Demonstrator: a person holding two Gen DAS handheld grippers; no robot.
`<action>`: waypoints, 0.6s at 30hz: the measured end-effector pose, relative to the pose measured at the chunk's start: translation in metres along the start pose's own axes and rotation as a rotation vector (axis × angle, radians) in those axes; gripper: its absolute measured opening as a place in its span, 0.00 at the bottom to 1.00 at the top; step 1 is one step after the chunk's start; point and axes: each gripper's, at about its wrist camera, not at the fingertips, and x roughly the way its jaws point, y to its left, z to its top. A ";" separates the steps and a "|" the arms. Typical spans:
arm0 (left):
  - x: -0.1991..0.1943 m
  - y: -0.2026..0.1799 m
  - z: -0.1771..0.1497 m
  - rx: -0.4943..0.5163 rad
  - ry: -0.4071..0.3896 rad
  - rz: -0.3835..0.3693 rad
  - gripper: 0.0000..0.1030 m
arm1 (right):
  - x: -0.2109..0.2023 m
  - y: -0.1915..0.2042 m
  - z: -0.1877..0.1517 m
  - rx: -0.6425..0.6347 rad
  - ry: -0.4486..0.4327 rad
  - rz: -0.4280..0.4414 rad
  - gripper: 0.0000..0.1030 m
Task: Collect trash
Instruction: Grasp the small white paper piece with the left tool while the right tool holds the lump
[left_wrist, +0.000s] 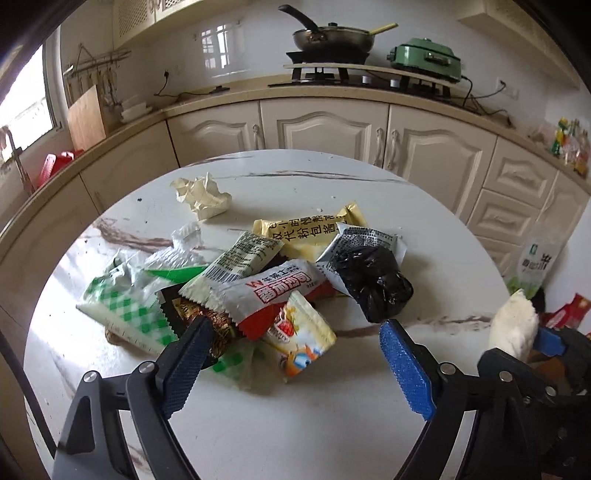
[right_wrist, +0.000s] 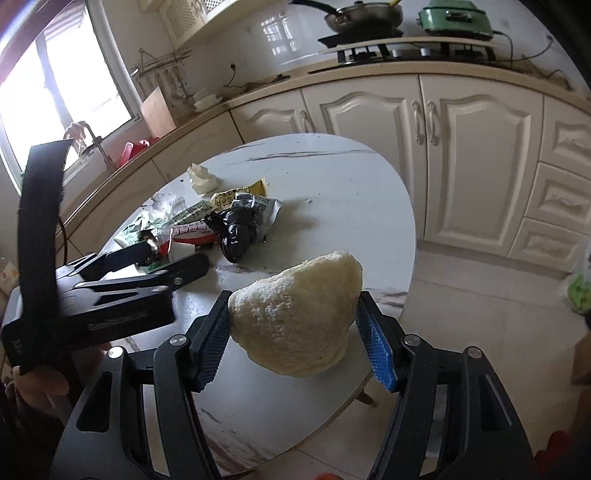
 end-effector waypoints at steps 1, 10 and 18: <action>0.003 -0.002 -0.001 0.003 0.006 0.011 0.77 | 0.000 0.000 0.000 -0.001 -0.001 0.004 0.61; 0.009 0.006 -0.003 0.029 0.017 0.059 0.42 | -0.005 0.000 -0.002 0.010 -0.016 0.013 0.61; -0.004 0.018 -0.010 0.021 0.021 -0.011 0.20 | -0.011 0.010 -0.001 0.004 -0.013 0.018 0.62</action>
